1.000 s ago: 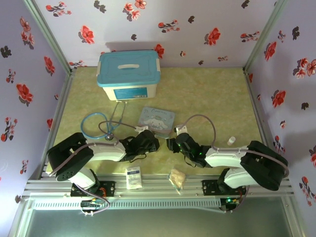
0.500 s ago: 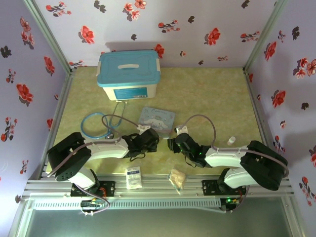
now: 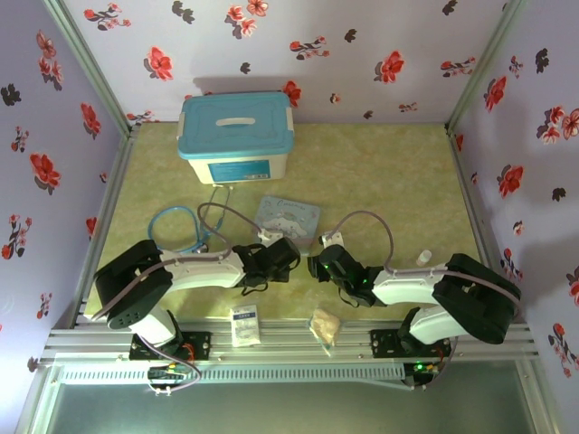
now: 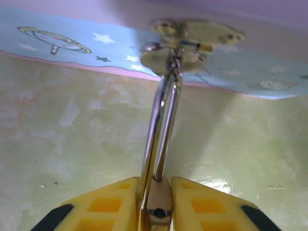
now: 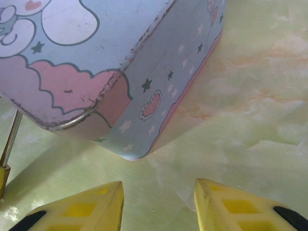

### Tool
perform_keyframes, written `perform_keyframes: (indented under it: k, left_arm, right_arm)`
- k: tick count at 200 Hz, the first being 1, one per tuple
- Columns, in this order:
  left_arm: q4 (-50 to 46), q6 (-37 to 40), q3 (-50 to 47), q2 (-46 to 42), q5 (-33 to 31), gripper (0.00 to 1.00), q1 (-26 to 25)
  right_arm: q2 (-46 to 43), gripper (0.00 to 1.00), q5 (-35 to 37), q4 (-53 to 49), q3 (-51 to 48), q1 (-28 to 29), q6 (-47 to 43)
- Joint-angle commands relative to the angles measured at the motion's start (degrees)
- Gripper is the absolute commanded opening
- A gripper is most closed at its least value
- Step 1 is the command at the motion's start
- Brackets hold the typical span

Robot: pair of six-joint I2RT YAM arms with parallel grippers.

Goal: Unlock the padlock with the key

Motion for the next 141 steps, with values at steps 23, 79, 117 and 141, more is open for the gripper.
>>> perform_keyframes:
  k: [23,79,117,141]
  left_arm:
    - [-5.52,1.16,4.47,2.98,-4.19,0.30,-2.43]
    - [-5.61,1.07,4.99,2.40,-4.31,0.38,-2.76]
    - [-2.93,1.50,1.83,-4.44,-4.12,0.49,-2.65]
    - [-0.50,2.38,-0.13,-7.17,-4.07,0.52,-2.19]
  right_arm:
    - [0.16,0.43,1.77,0.96,0.12,-0.29,0.57]
    - [-1.01,0.43,1.22,2.59,-1.13,-0.33,1.18]
    - [-7.03,0.48,-1.44,3.63,-3.80,-0.30,4.88]
    - [-10.15,0.49,-2.58,3.93,-5.02,-0.05,6.04]
